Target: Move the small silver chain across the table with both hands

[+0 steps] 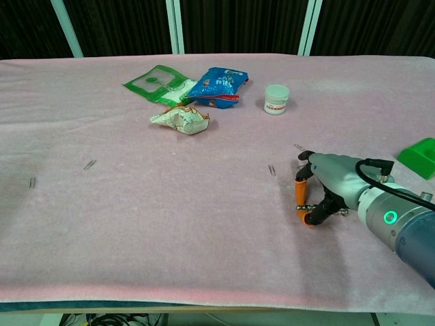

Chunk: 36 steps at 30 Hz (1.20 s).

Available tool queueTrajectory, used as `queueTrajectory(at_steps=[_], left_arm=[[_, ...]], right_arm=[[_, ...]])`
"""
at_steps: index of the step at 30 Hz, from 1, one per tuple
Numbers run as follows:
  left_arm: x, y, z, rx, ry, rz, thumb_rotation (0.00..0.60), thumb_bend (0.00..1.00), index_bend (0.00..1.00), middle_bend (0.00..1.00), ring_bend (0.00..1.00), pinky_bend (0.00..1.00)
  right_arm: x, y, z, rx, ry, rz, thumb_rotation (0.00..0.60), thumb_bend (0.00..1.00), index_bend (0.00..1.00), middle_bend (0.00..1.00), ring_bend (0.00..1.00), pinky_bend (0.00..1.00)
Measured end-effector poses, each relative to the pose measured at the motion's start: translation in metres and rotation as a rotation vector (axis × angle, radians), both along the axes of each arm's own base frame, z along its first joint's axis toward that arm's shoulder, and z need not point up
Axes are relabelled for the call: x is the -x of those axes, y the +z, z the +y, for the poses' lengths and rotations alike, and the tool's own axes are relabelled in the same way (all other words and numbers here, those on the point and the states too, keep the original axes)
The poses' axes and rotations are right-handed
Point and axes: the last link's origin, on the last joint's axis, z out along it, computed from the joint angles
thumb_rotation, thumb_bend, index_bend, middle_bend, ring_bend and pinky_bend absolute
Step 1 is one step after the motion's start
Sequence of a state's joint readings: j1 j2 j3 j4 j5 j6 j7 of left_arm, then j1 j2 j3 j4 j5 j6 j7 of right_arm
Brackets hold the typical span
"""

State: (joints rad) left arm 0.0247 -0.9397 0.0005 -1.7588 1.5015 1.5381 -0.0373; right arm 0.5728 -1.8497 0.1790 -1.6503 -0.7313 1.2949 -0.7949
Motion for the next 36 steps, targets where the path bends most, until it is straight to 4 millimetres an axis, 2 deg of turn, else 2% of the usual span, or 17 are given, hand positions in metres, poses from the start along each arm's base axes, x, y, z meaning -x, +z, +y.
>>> queueTrajectory(at_steps=[36], left_arm=[[0.0001,0.0010,-0.0005,-0.002,0.001,-0.002,0.600,0.07,0.05,0.03,0.00,0.00]], right_arm=[[-0.0040,-0.0015,0.0007,-0.007,0.001,-0.015,0.600,0.33,0.59,0.00,0.04,0.23]])
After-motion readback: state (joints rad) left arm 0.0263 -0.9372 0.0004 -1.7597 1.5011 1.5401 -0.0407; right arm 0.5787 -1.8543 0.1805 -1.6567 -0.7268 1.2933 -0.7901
